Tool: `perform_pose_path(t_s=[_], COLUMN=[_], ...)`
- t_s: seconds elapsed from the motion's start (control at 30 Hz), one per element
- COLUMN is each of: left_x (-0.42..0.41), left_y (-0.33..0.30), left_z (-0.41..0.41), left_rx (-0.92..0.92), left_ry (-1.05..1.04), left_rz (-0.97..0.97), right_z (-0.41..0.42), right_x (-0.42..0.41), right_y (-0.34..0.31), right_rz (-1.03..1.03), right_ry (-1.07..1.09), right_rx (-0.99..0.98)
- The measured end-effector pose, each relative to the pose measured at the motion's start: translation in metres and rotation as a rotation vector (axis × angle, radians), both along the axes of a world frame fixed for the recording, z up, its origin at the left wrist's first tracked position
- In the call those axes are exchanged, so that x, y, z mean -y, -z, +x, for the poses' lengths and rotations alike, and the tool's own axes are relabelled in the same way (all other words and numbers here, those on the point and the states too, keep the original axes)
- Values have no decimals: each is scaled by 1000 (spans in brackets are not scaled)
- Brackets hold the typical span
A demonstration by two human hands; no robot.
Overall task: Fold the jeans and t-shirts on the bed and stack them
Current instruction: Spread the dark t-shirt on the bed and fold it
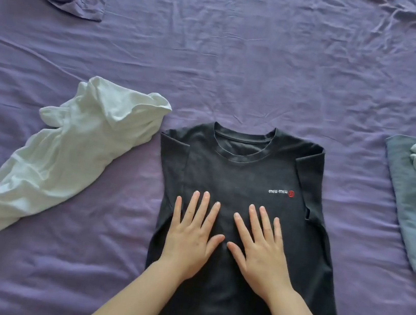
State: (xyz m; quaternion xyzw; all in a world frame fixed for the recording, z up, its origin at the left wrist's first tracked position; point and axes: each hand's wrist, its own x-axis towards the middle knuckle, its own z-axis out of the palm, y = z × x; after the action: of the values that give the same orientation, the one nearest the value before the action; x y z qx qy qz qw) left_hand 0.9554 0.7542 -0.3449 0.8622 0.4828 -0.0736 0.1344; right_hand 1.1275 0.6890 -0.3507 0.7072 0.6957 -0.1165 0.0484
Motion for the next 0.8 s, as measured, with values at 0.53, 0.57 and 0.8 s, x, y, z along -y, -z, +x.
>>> perform_pose_path(t_s=[0.53, 0.57, 0.8], left_x=[182, 189, 215], left_y=[-16, -13, -8], left_z=[-10, -12, -20], left_rx=[192, 177, 32], left_ry=[85, 91, 151], left_rz=[-244, -244, -243], right_z=[11, 11, 16], right_x=[176, 180, 205], right_y=[-26, -25, -8], right_rz=[-117, -120, -151], right_ry=[-158, -159, -228], right_rx=[-289, -320, -325])
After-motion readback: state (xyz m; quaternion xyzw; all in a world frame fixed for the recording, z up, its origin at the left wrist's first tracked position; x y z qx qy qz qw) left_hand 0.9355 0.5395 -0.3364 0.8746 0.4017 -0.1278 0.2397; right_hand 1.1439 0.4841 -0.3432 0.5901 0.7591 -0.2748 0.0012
